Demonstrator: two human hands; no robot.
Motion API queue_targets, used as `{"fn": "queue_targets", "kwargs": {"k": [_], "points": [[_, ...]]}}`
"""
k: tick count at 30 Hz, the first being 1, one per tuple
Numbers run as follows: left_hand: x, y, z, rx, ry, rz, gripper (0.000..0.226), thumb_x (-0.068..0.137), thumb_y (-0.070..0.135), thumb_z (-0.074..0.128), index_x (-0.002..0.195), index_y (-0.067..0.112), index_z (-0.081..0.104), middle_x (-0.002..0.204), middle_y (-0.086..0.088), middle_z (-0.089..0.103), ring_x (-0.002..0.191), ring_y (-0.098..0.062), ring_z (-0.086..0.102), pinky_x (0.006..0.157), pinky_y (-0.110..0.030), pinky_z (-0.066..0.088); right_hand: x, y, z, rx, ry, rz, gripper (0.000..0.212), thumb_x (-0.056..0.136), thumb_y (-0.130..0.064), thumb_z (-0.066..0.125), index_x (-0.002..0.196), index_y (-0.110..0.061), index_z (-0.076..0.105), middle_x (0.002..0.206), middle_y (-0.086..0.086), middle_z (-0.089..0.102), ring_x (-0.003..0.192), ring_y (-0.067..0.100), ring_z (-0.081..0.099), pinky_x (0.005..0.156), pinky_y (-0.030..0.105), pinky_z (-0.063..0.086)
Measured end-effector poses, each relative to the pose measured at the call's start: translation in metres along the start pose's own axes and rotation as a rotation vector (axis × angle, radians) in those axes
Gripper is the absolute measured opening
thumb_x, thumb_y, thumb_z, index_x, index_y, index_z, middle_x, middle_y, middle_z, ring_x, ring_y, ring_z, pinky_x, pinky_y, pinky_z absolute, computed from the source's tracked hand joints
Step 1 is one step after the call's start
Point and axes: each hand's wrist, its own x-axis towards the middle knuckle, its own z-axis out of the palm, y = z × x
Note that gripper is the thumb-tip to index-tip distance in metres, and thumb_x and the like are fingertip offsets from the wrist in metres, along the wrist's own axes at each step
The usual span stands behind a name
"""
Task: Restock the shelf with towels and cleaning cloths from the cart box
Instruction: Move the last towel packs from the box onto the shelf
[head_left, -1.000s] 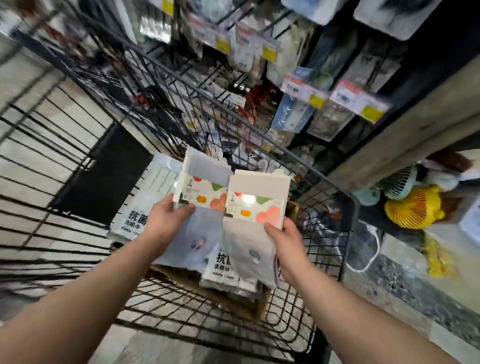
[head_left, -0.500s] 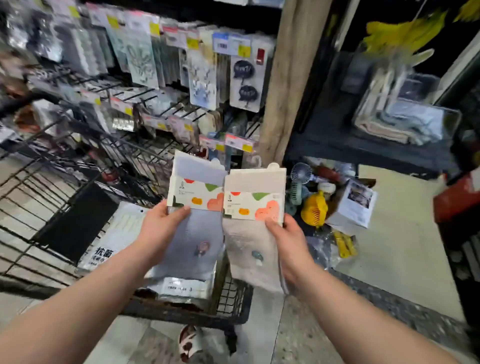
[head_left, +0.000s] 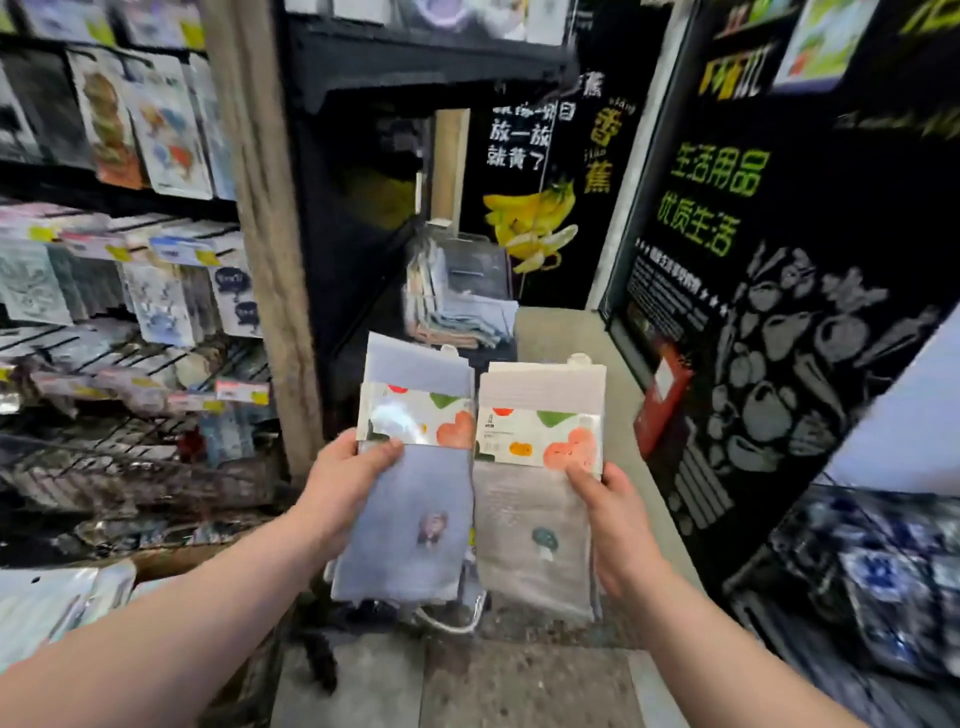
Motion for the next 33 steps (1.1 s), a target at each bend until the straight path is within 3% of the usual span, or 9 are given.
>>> {"fn": "queue_targets", "kwargs": {"k": [2, 5, 10, 14, 20, 22, 25, 29, 33], "points": [[0.001, 0.007, 0.03, -0.013, -0.048, 0.024, 0.018, 0.09, 0.004, 0.057, 0.108, 0.004, 0.061, 0.098, -0.013, 0.071, 0.079, -0.023, 0.067, 0.069, -0.033, 0.054, 0.004, -0.016, -0.024, 0.007, 0.035, -0.028, 0.016, 0.088, -0.013, 0.061, 0.104, -0.009, 0.061, 0.104, 0.018, 0.07, 0.098, 0.036, 0.066, 0.094, 0.054, 0.049], [0.007, 0.019, 0.064, -0.018, -0.092, 0.061, 0.009, 0.09, 0.003, 0.057, 0.094, 0.01, 0.062, 0.08, -0.002, 0.074, 0.066, -0.014, 0.07, 0.057, -0.027, 0.053, 0.015, -0.034, -0.048, 0.038, 0.066, -0.066, 0.018, 0.09, -0.013, 0.059, 0.108, -0.01, 0.061, 0.106, 0.016, 0.07, 0.097, 0.033, 0.067, 0.091, 0.049, 0.052], [0.04, 0.035, 0.111, -0.04, -0.154, 0.082, 0.011, 0.09, 0.006, 0.058, 0.1, 0.008, 0.062, 0.097, -0.011, 0.072, 0.082, -0.024, 0.068, 0.071, -0.036, 0.054, 0.051, -0.065, -0.075, 0.073, 0.067, -0.13, 0.019, 0.092, -0.011, 0.055, 0.11, -0.007, 0.059, 0.101, 0.013, 0.07, 0.081, 0.023, 0.068, 0.071, 0.032, 0.056], [0.084, 0.04, 0.156, -0.085, -0.195, 0.077, 0.008, 0.09, 0.008, 0.059, 0.096, 0.013, 0.063, 0.1, -0.013, 0.072, 0.091, -0.032, 0.067, 0.086, -0.048, 0.053, 0.098, -0.091, -0.097, 0.06, 0.088, -0.161, 0.019, 0.09, -0.015, 0.06, 0.108, -0.008, 0.061, 0.099, 0.013, 0.072, 0.086, 0.027, 0.071, 0.075, 0.039, 0.056], [0.156, 0.049, 0.22, -0.164, -0.238, 0.058, 0.009, 0.091, 0.008, 0.058, 0.095, 0.013, 0.064, 0.09, -0.01, 0.074, 0.083, -0.029, 0.069, 0.078, -0.042, 0.055, 0.184, -0.133, -0.127, 0.011, 0.084, -0.213, 0.026, 0.09, -0.02, 0.061, 0.114, -0.008, 0.06, 0.104, 0.015, 0.072, 0.093, 0.032, 0.07, 0.084, 0.049, 0.055], [0.178, 0.051, 0.238, -0.173, -0.25, 0.059, 0.01, 0.091, 0.007, 0.056, 0.093, 0.013, 0.064, 0.089, -0.011, 0.074, 0.083, -0.03, 0.068, 0.082, -0.043, 0.054, 0.211, -0.136, -0.135, 0.02, 0.09, -0.22, 0.027, 0.091, -0.021, 0.061, 0.115, -0.008, 0.06, 0.105, 0.015, 0.072, 0.096, 0.033, 0.07, 0.088, 0.053, 0.053], [0.201, 0.052, 0.257, -0.174, -0.234, 0.053, 0.011, 0.092, 0.006, 0.055, 0.094, 0.012, 0.064, 0.088, -0.01, 0.074, 0.079, -0.027, 0.069, 0.081, -0.043, 0.054, 0.248, -0.136, -0.142, 0.045, 0.121, -0.23, 0.022, 0.091, -0.018, 0.059, 0.11, -0.008, 0.061, 0.101, 0.014, 0.072, 0.091, 0.031, 0.07, 0.084, 0.049, 0.055], [0.226, 0.057, 0.267, -0.181, -0.163, 0.041, 0.017, 0.092, 0.008, 0.055, 0.109, 0.006, 0.059, 0.103, -0.016, 0.07, 0.093, -0.033, 0.067, 0.087, -0.048, 0.053, 0.305, -0.133, -0.142, 0.047, 0.095, -0.196, 0.021, 0.092, -0.016, 0.055, 0.111, -0.008, 0.061, 0.098, 0.012, 0.073, 0.081, 0.024, 0.072, 0.074, 0.041, 0.054], [0.252, 0.066, 0.268, -0.18, -0.031, 0.103, 0.011, 0.093, 0.007, 0.053, 0.1, 0.01, 0.061, 0.095, -0.011, 0.072, 0.086, -0.028, 0.068, 0.08, -0.042, 0.054, 0.366, -0.135, -0.125, 0.046, -0.022, -0.177, 0.017, 0.093, -0.013, 0.053, 0.107, -0.008, 0.061, 0.084, 0.004, 0.076, 0.075, 0.02, 0.073, 0.067, 0.036, 0.053]]}}
